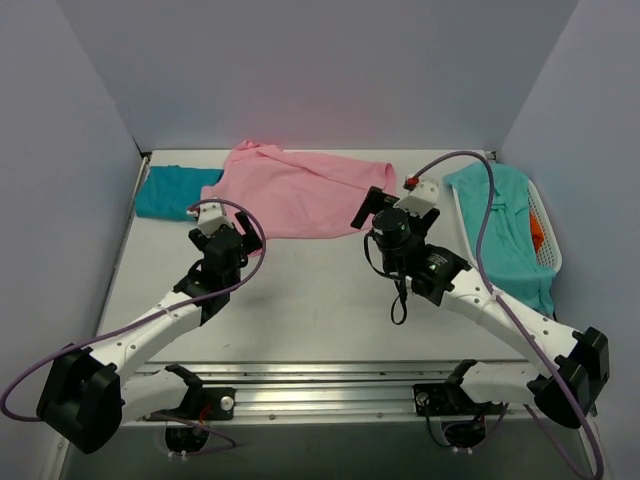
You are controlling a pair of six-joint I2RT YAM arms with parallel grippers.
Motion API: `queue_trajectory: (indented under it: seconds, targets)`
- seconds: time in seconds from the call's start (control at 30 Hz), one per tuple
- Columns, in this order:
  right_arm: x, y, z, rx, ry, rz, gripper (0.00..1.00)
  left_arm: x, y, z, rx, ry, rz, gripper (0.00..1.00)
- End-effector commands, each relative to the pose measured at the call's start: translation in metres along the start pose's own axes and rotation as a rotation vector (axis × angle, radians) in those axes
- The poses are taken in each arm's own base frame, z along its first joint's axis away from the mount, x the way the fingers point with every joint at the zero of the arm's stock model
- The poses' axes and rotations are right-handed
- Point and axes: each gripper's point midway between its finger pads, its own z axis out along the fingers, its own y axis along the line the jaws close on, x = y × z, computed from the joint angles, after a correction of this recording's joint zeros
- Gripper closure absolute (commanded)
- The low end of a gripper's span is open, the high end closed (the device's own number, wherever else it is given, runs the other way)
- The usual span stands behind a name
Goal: Fold and stack the t-shirts
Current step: Flatten out the tshirt
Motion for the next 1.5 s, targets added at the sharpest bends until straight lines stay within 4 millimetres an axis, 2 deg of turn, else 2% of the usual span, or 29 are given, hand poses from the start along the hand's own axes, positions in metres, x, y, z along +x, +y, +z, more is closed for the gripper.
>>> queue_trajectory:
  seconds: [0.0,0.2,0.23,0.27,0.33,0.37,0.4,0.47,0.5,0.53,0.57,0.67,0.97,1.13,1.2,1.23,1.37,1.47]
  targets:
    - [0.026,-0.027,0.004,0.075,0.01,-0.074,0.0,-0.012,-0.002,0.002,-0.022,-0.018,-0.039,0.13]
    - [0.029,-0.041,0.003,0.075,0.002,-0.053,0.0,-0.014,0.005,-0.001,-0.058,-0.012,-0.057,0.14]
    - [0.027,-0.04,0.005,0.055,0.002,-0.035,0.0,-0.013,0.008,-0.002,-0.068,-0.012,-0.048,0.14]
    - [0.035,-0.046,0.013,0.03,0.05,-0.019,0.0,-0.016,0.012,-0.004,-0.08,-0.024,-0.042,0.14]
    - [0.038,-0.055,0.028,-0.003,0.087,0.045,0.0,-0.021,0.03,-0.005,-0.155,-0.054,-0.023,0.11]
    - [0.041,-0.083,0.042,0.047,0.108,0.076,0.0,-0.02,0.038,-0.005,-0.178,-0.058,-0.02,0.09]
    - [0.052,-0.083,0.047,0.01,0.165,0.106,0.0,-0.019,0.047,-0.003,-0.204,-0.058,-0.024,0.06]
    - [0.056,-0.099,0.054,0.042,0.184,0.13,0.0,-0.012,0.072,0.011,-0.254,-0.009,-0.057,0.06]
    - [0.055,-0.105,0.056,0.059,0.179,0.134,0.0,-0.003,0.084,0.015,-0.274,0.039,-0.067,0.06]
    - [0.055,-0.106,0.056,0.064,0.177,0.135,0.0,-0.003,0.102,0.022,-0.311,0.056,-0.094,0.06]
    - [0.055,-0.107,0.056,0.066,0.176,0.138,0.0,0.009,0.102,0.027,-0.291,0.108,-0.1,0.07]
    - [0.057,-0.109,0.056,0.074,0.176,0.151,0.0,0.024,0.109,0.035,-0.317,0.158,-0.104,0.06]
    - [0.061,-0.108,0.064,0.093,0.178,0.188,0.0,0.063,0.106,0.058,-0.308,0.287,-0.19,0.06]
    - [0.069,-0.109,0.07,0.102,0.189,0.193,0.0,0.071,0.115,0.06,-0.387,0.296,-0.257,0.05]
    - [0.072,-0.109,0.071,0.103,0.194,0.197,0.0,0.076,0.111,0.065,-0.377,0.314,-0.268,0.05]
    - [0.073,-0.109,0.072,0.101,0.193,0.199,0.0,0.086,0.11,0.067,-0.378,0.341,-0.275,0.05]
    - [0.077,-0.111,0.073,0.108,0.204,0.191,0.0,0.101,0.111,0.073,-0.386,0.363,-0.299,0.09]
    - [0.078,-0.115,0.073,0.122,0.203,0.182,0.0,0.098,0.113,0.073,-0.4,0.342,-0.306,0.11]
